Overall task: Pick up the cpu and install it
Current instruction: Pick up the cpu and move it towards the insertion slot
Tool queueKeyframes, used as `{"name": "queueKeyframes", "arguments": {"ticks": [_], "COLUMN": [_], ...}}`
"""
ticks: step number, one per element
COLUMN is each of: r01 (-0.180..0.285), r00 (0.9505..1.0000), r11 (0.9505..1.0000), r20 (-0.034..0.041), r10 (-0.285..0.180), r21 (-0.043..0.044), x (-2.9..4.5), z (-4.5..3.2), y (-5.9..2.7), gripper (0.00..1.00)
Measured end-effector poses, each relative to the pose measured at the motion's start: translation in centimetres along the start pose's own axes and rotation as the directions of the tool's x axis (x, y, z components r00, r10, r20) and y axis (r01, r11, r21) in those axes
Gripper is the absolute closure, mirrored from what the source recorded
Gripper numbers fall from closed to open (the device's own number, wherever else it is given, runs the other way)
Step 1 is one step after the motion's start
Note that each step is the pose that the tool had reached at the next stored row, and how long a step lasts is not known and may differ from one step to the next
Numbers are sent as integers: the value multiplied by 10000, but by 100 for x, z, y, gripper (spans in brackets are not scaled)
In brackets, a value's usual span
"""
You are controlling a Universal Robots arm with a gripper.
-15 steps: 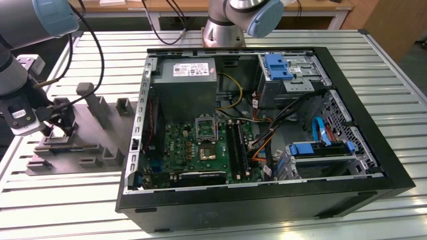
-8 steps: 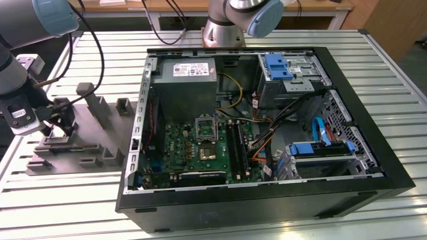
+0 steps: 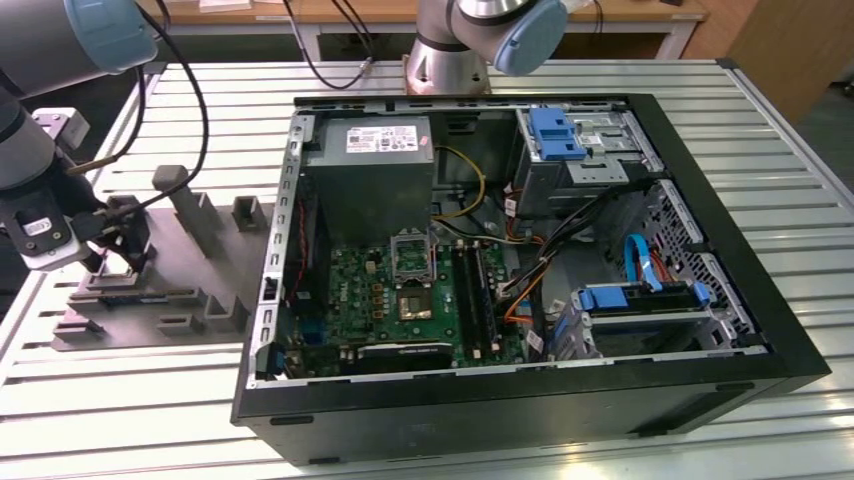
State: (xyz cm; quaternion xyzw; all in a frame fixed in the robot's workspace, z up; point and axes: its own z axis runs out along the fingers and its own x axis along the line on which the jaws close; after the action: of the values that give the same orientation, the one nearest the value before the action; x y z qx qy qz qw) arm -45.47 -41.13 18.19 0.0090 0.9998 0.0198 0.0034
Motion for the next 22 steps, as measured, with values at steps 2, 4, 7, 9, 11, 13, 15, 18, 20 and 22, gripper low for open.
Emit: {"name": "queueKeyframes", "arguments": {"ticks": [2,4,7,9,11,13,15,18,20,22], "r01": [14,109,217,219,218,218,218,219,218,219], "r00": [10000,9999,9998,9998,9998,9998,9998,9998,9998,9998], "r11": [10000,9999,9998,9998,9998,9998,9998,9998,9998,9998], "r20": [-1,-5,-9,-8,-9,-9,-8,-9,-9,-9], "r10": [-14,-109,-217,-219,-218,-218,-218,-219,-218,-219], "r21": [0,0,-1,-2,-2,-1,-2,-1,-1,-1], "x": [0,0,0,0,0,0,0,0,0,0], "z": [0,0,0,0,-1,-1,-2,-2,-3,-3], "y": [0,0,0,0,0,0,0,0,0,0], "gripper": [42,42,42,42,42,42,42,42,44,51]}}
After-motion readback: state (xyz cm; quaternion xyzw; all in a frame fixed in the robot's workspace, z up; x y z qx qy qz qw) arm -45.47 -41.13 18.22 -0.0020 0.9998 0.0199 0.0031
